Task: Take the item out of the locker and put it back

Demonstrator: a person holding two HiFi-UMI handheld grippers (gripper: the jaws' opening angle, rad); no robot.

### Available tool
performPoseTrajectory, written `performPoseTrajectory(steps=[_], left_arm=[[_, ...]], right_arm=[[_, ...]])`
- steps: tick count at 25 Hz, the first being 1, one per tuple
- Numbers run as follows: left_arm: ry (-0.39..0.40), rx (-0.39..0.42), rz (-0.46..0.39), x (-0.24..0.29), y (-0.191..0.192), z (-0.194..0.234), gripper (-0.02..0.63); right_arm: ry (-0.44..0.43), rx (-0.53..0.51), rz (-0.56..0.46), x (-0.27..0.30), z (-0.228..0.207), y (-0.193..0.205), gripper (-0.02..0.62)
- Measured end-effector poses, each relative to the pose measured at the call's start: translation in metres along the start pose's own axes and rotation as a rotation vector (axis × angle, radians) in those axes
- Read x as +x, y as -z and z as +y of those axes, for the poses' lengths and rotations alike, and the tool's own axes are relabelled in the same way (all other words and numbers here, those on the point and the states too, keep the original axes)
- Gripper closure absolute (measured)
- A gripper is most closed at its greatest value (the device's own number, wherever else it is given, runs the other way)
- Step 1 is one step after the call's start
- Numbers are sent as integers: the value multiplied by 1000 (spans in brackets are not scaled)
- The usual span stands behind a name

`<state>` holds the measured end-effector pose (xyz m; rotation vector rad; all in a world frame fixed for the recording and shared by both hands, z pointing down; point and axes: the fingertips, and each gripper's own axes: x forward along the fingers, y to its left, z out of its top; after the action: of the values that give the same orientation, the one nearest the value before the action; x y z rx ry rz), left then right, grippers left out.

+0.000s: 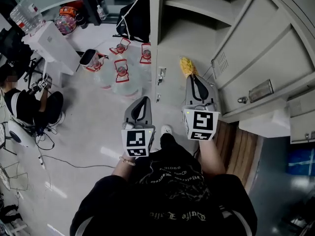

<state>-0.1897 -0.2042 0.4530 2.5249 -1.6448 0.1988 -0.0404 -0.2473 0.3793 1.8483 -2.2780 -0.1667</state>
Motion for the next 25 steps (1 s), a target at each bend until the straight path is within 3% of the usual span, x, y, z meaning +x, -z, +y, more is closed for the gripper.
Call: performPoseTrajectory(steps=[12, 25], left_arm=[[-72, -10, -10, 43, -21, 31, 600], [-151, -38, 0, 78, -35, 57, 600]], right_arm=[[-15, -58, -14, 87, -22, -20, 572], [-33, -112, 61, 170, -49, -5, 572]])
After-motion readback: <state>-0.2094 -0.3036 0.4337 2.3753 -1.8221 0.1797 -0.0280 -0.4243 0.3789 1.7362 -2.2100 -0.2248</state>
